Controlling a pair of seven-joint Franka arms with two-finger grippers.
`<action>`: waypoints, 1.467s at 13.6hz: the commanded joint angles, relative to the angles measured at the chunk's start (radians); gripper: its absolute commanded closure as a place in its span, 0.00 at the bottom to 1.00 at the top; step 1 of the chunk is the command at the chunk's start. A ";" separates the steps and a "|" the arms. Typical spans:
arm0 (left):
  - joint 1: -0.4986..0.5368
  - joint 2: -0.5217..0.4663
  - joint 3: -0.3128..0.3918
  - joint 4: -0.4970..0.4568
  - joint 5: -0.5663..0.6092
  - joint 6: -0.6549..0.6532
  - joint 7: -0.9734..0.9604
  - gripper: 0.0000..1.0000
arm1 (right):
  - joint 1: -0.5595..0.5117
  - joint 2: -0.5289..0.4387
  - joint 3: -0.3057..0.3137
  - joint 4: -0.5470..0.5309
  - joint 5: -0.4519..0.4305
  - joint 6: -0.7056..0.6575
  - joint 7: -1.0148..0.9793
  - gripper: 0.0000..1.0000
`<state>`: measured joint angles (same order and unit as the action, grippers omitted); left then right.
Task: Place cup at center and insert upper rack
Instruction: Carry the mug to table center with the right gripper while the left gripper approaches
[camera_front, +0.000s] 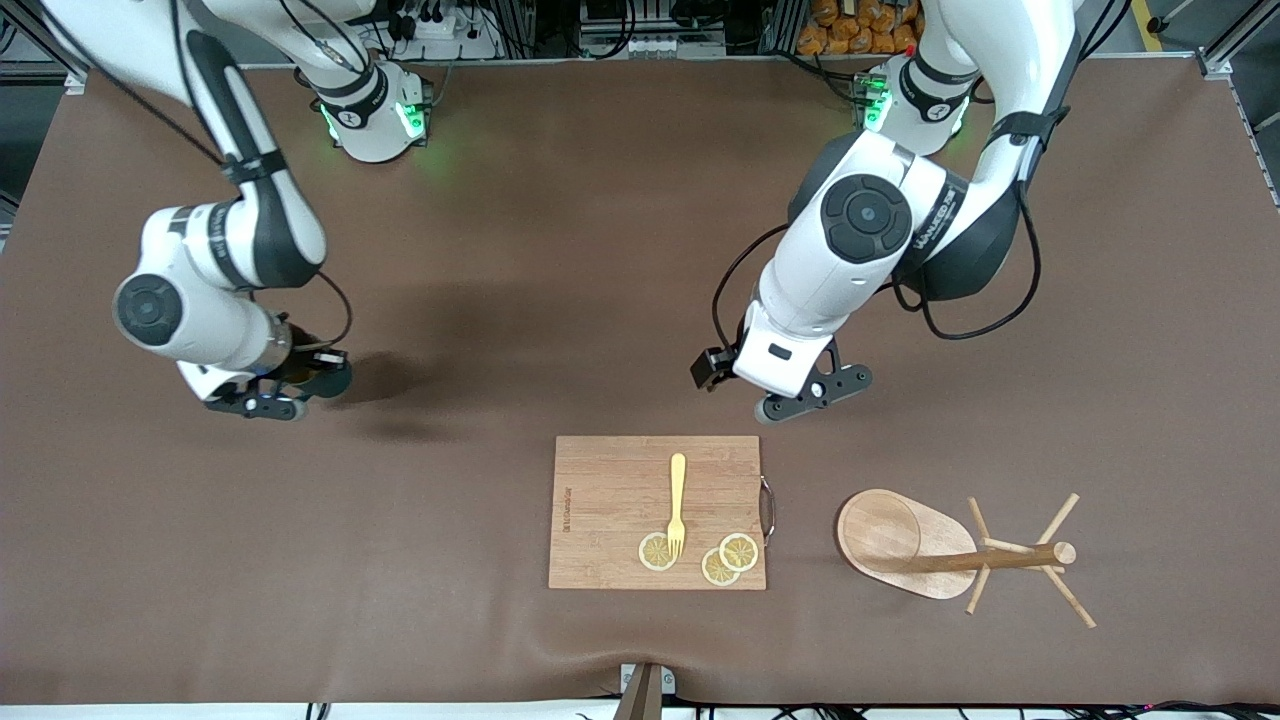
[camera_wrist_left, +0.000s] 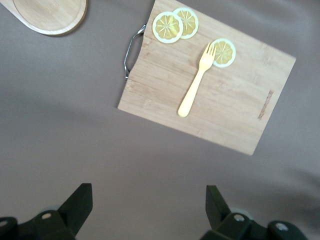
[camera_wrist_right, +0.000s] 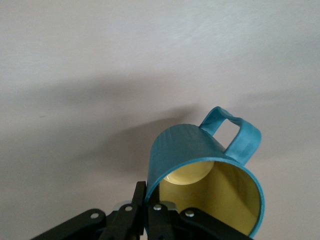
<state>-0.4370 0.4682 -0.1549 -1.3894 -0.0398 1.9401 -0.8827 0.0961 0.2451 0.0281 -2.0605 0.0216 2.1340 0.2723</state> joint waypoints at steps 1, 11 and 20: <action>-0.008 -0.042 -0.005 -0.011 0.031 -0.081 0.095 0.00 | 0.089 -0.046 0.003 -0.007 0.064 -0.028 0.141 1.00; 0.112 -0.393 -0.006 -0.407 0.023 -0.144 0.444 0.00 | 0.470 0.068 -0.002 0.224 0.216 -0.016 0.818 1.00; 0.110 -0.391 -0.006 -0.416 0.015 -0.159 0.495 0.00 | 0.680 0.315 -0.004 0.444 0.207 0.127 1.301 1.00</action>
<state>-0.3293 0.1002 -0.1573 -1.7863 -0.0316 1.7867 -0.4077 0.7418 0.5099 0.0394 -1.6741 0.2154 2.2577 1.5217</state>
